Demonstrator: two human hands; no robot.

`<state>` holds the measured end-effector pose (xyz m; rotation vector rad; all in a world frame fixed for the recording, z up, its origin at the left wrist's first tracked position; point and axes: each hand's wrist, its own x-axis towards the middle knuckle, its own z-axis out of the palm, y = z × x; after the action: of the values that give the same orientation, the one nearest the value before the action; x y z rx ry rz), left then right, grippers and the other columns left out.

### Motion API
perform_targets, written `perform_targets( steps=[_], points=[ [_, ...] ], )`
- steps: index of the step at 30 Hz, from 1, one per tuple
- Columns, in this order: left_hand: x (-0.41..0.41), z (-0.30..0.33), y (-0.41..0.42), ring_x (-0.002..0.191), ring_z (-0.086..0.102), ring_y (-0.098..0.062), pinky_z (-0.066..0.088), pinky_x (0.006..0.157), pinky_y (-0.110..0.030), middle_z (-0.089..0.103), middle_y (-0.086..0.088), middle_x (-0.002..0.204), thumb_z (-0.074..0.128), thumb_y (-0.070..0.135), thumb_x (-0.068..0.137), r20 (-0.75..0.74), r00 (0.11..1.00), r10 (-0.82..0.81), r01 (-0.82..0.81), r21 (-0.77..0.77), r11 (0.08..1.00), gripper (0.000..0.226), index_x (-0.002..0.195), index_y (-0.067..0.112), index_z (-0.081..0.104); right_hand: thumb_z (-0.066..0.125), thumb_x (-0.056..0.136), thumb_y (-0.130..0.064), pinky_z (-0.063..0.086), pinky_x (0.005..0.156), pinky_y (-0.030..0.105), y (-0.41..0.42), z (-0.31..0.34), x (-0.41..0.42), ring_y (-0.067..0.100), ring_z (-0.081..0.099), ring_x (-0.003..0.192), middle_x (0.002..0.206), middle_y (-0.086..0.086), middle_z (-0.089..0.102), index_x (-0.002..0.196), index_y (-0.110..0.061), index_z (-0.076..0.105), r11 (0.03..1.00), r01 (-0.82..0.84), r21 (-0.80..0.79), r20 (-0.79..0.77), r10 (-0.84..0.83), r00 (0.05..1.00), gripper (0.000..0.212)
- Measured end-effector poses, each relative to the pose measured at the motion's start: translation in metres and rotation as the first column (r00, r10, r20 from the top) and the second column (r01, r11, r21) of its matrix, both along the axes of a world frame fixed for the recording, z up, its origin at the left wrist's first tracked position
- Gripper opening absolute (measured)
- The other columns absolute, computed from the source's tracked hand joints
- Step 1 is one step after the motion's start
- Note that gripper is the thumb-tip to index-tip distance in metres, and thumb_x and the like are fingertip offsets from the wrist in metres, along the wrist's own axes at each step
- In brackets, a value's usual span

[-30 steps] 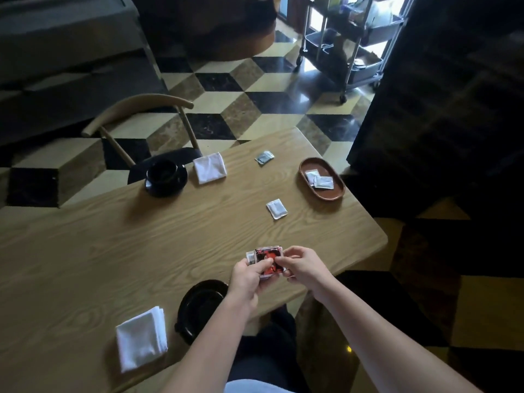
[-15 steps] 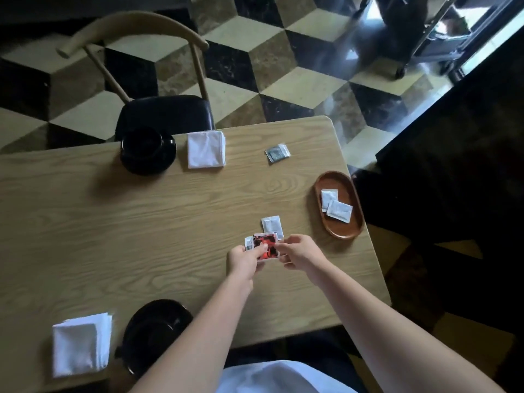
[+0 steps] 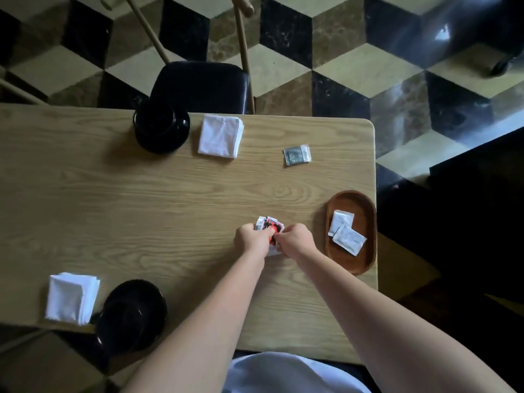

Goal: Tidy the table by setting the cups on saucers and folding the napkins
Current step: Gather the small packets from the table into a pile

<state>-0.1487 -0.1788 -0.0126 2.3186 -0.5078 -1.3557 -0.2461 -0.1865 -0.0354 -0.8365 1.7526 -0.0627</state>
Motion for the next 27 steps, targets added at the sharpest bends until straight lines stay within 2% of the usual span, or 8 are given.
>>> perform_targets(
  steps=[4,7,9,12,15,19,23,27],
  points=[
    [0.001,-0.005,-0.006,0.057,0.055,-0.015,0.039,0.046,-0.021,0.063,0.0,0.062,0.082,0.011,0.067,-0.065,0.995,0.077,-0.075,0.024,0.997,0.016,0.068,0.01,0.066,0.061,0.077,-0.021,0.062,0.069,0.045,-0.015,0.004,-0.014,0.029,0.07,0.065,0.069,0.015,0.073,0.074,-0.001,0.074,0.991,-0.131,0.034,0.022,0.13,0.991,0.024],
    [0.004,-0.01,-0.011,0.065,0.058,-0.017,0.042,0.057,-0.025,0.066,-0.008,0.072,0.082,0.009,0.069,-0.123,0.979,0.16,-0.161,0.005,0.987,0.02,0.079,0.002,0.066,0.057,0.077,-0.021,0.047,0.053,0.033,-0.058,0.008,-0.032,0.033,0.065,0.068,0.06,0.009,0.062,0.065,-0.003,0.061,0.932,-0.343,-0.114,-0.177,0.321,0.93,0.021],
    [0.003,-0.012,-0.015,0.076,0.058,-0.022,0.044,0.068,-0.036,0.064,-0.014,0.082,0.08,0.006,0.071,-0.209,0.957,0.203,-0.203,0.019,0.979,0.024,0.09,0.001,0.066,0.056,0.081,-0.02,0.043,0.064,0.031,-0.093,0.011,-0.042,0.034,0.063,0.085,0.082,0.008,0.062,0.079,-0.012,0.062,0.867,-0.427,-0.256,-0.312,0.344,0.886,0.01],
    [0.001,-0.012,-0.02,0.071,0.066,-0.024,0.055,0.065,-0.039,0.068,-0.013,0.083,0.075,0.0,0.078,-0.337,0.917,0.215,-0.219,0.025,0.975,0.016,0.089,0.004,0.064,0.055,0.088,-0.012,0.048,0.075,0.038,-0.142,0.009,-0.047,0.036,0.061,0.097,0.12,0.012,0.052,0.114,-0.014,0.06,0.757,-0.546,-0.36,-0.44,0.378,0.814,0.027],
    [-0.001,-0.009,-0.022,0.071,0.069,-0.024,0.06,0.057,-0.035,0.07,-0.014,0.085,0.071,-0.005,0.081,-0.409,0.882,0.237,-0.253,0.015,0.967,0.019,0.097,0.0,0.064,0.059,0.086,-0.006,0.046,0.066,0.038,-0.174,0.006,-0.047,0.038,0.06,0.09,0.121,0.013,0.047,0.116,-0.015,0.057,0.642,-0.664,-0.383,-0.533,0.433,0.727,0.031],
    [-0.002,-0.008,-0.024,0.076,0.069,-0.027,0.061,0.065,-0.042,0.068,-0.017,0.091,0.069,-0.005,0.083,-0.406,0.887,0.22,-0.244,-0.007,0.97,0.024,0.106,-0.006,0.062,0.065,0.085,-0.006,0.043,0.057,0.036,-0.192,-0.001,-0.047,0.034,0.059,0.078,0.118,0.01,0.048,0.12,-0.016,0.054,0.571,-0.769,-0.287,-0.582,0.533,0.614,0.039],
    [-0.006,-0.01,-0.026,0.079,0.067,-0.029,0.056,0.081,-0.058,0.068,-0.018,0.091,0.071,-0.003,0.082,-0.387,0.905,0.178,-0.207,-0.034,0.978,0.021,0.102,-0.007,0.064,0.069,0.083,-0.007,0.039,0.057,0.036,-0.194,-0.007,-0.044,0.035,0.055,0.074,0.113,0.013,0.049,0.116,-0.012,0.052,0.581,-0.766,-0.276,-0.591,0.525,0.612,0.037],
    [-0.011,-0.011,-0.028,0.069,0.069,-0.022,0.06,0.066,-0.042,0.069,-0.014,0.085,0.071,-0.001,0.082,-0.403,0.902,0.157,-0.189,-0.043,0.981,0.018,0.099,-0.002,0.065,0.064,0.083,-0.008,0.04,0.063,0.035,-0.185,-0.007,-0.05,0.037,0.063,0.084,0.099,0.012,0.066,0.098,-0.01,0.06,0.675,-0.706,-0.214,-0.572,0.499,0.65,0.015]
  ],
)
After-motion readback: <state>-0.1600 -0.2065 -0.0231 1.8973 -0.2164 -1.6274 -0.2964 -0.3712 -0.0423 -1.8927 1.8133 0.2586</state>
